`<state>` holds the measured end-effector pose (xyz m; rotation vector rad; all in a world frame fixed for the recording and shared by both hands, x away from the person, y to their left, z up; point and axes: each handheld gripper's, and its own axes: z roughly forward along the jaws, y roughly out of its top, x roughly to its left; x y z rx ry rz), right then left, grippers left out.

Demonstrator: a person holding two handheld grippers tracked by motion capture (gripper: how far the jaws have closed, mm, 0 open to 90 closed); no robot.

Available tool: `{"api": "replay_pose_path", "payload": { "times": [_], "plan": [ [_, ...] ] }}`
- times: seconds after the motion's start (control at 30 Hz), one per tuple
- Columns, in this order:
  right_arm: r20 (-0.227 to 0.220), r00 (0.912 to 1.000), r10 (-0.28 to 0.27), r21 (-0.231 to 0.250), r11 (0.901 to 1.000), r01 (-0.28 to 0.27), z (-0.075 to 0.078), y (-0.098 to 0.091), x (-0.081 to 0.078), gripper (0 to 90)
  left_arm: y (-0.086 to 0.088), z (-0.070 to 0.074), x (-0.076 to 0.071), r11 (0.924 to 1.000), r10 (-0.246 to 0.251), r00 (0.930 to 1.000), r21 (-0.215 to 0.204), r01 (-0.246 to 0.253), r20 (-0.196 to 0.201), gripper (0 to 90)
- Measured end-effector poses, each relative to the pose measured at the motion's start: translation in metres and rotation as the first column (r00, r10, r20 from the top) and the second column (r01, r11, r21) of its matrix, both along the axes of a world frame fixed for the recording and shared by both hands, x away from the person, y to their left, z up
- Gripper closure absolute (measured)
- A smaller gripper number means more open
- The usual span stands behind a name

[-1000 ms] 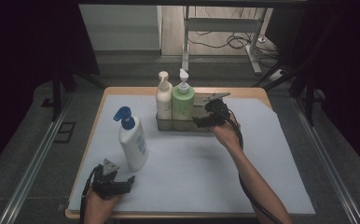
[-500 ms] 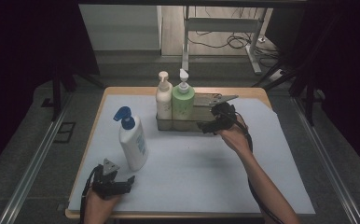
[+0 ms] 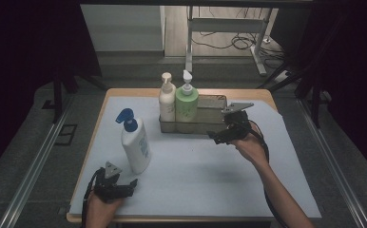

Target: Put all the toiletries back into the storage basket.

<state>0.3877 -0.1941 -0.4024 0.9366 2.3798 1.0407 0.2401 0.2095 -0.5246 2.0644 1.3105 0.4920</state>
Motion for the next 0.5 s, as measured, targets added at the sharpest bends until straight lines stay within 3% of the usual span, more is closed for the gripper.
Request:
{"api": "replay_pose_path", "payload": {
  "times": [0.5],
  "plan": [
    [0.019,0.9998,-0.002,0.009,1.0,0.001,0.002,-0.029,-0.033,0.0,0.0,0.0,0.0,1.0,0.0,1.0,0.001,0.0,0.001,12.2]
  ]
}}
